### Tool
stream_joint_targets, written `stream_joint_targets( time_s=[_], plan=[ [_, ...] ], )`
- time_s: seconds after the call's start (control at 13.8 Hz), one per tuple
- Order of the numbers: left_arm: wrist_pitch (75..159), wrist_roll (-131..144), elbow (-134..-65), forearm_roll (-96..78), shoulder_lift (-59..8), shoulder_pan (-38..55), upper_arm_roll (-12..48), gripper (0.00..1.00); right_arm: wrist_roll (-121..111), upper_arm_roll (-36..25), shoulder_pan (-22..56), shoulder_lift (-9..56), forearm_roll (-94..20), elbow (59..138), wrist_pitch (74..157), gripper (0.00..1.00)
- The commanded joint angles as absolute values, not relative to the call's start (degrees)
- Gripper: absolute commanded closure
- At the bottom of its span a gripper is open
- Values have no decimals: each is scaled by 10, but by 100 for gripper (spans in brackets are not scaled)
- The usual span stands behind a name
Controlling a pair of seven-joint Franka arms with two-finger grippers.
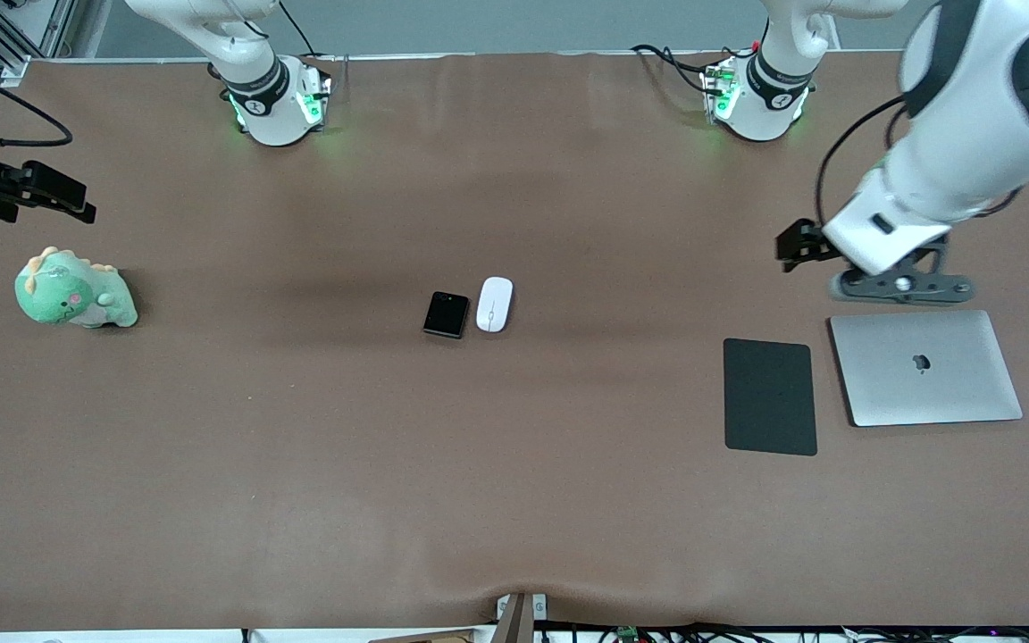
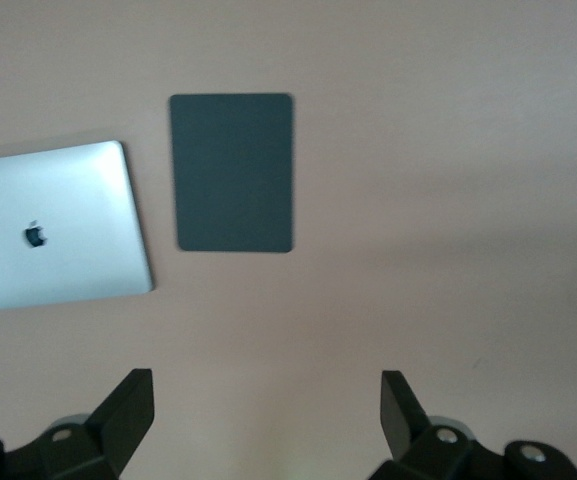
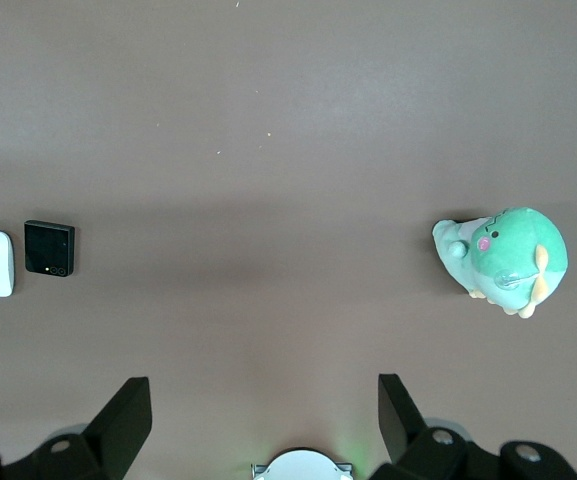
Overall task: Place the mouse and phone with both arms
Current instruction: 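Move the left gripper toward the white mouse in the table middle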
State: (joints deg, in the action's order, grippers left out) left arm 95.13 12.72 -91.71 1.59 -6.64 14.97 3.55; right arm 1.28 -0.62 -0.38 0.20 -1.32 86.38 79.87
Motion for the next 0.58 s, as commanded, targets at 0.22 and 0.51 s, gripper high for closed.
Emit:
stream_joint_targets(
  time_s=[0.22, 0.51],
  plan=[
    [1013, 217, -911, 19, -123, 262, 37, 0, 20, -6, -3, 4, -20, 854, 791, 0],
    [1080, 307, -914, 19, -168, 343, 37, 0, 20, -6, -3, 4, -20, 854, 790, 0]
  ],
)
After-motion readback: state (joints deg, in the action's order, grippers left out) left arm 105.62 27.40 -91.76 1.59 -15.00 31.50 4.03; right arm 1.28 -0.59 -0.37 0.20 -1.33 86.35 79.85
